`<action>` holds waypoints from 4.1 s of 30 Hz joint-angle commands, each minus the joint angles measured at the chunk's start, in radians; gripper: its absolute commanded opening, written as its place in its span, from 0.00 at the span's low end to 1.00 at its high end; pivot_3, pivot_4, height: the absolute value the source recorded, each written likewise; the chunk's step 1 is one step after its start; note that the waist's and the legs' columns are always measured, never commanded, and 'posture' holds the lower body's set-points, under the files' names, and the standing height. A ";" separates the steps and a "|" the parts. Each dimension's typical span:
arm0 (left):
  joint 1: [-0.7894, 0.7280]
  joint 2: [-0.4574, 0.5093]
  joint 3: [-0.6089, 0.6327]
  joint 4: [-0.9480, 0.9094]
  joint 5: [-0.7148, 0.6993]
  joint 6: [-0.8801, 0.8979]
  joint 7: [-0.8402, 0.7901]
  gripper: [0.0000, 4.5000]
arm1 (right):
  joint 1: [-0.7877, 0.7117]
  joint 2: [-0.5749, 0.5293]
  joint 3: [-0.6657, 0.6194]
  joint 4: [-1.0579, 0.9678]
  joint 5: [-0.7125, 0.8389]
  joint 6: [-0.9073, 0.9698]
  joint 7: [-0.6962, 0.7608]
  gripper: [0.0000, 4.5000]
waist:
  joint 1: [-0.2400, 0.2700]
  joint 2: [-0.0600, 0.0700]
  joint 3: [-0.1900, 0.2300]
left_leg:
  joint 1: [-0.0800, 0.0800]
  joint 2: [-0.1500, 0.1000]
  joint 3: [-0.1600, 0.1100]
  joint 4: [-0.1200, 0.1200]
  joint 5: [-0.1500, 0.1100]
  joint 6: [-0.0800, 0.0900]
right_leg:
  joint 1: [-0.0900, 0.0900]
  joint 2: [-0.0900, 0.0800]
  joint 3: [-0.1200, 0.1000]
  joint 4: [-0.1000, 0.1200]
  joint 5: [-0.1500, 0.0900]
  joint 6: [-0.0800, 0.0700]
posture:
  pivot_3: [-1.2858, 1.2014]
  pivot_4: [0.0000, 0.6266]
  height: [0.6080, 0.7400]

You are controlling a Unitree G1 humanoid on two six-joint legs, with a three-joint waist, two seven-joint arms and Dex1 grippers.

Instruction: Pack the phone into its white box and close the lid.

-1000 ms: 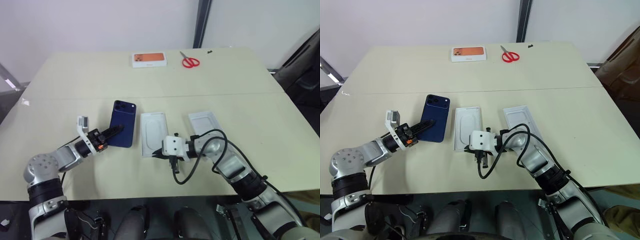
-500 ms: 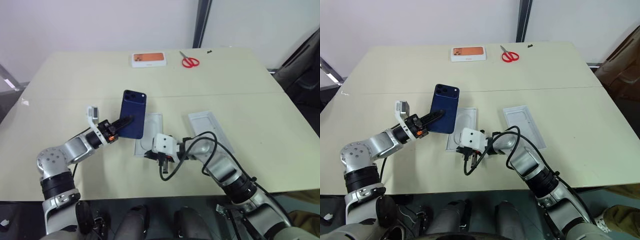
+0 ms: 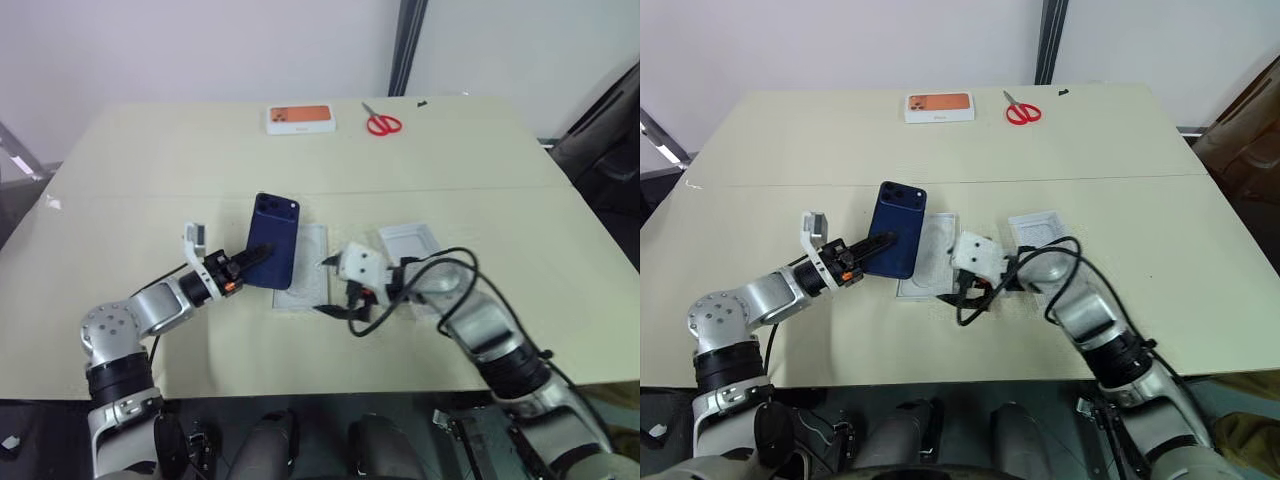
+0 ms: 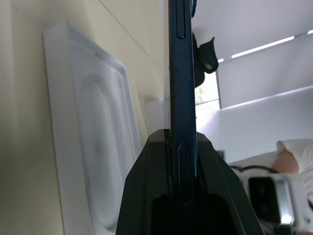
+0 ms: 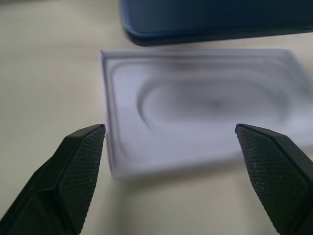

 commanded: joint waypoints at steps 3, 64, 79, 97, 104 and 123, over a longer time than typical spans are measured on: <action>0.016 0.001 -0.033 -0.068 -0.019 -0.040 -0.004 0.00 | -0.006 -0.024 -0.050 0.055 -0.007 -0.067 -0.028 1.00 | -0.001 0.000 0.000 | -0.001 0.000 0.000 0.000 0.000 0.000 | -0.001 0.000 0.000 0.000 0.000 0.000 | 0.52 0.24 0.95; -0.214 -0.158 -0.580 0.161 0.669 -0.528 -0.222 0.00 | -0.030 -0.136 -0.136 0.289 -0.145 -0.166 -0.136 0.02 | 0.005 0.000 0.000 | -0.012 -0.001 0.000 0.012 0.000 0.001 | -0.004 0.000 -0.001 0.001 0.000 0.000 | 0.52 0.24 0.95; -0.213 -0.178 -0.588 0.184 0.713 -0.537 -0.290 0.00 | -0.020 -0.141 -0.173 0.306 -0.141 -0.171 -0.175 0.02 | 0.004 0.000 0.000 | -0.011 -0.001 0.000 0.013 0.000 0.001 | -0.004 0.000 -0.001 0.001 0.000 0.000 | 0.52 0.24 0.95; -0.149 -0.180 -0.564 0.072 0.706 -0.516 -0.252 0.00 | -0.093 -0.073 -0.151 0.378 -0.166 -0.229 -0.201 0.02 | 0.000 0.000 0.000 | -0.011 0.000 0.000 0.012 0.000 0.001 | -0.005 0.001 -0.001 0.001 0.000 0.000 | 0.52 0.24 0.95; -0.152 -0.103 -0.518 0.067 0.695 -0.562 -0.315 0.20 | -0.054 -0.124 -0.280 0.252 -0.029 -0.053 -0.143 0.13 | 0.000 0.000 0.000 | -0.012 0.000 0.000 0.012 0.000 0.001 | -0.005 0.001 -0.001 0.001 0.000 0.000 | 0.52 0.24 0.95; 0.010 0.229 -0.472 -0.012 0.711 -0.959 -0.775 1.00 | 0.260 -0.166 -0.475 -0.171 0.082 0.357 -0.291 0.99 | 0.002 0.001 0.000 | -0.011 0.000 0.000 0.012 -0.001 0.002 | -0.005 0.000 0.000 0.001 0.000 0.000 | 0.52 0.24 0.95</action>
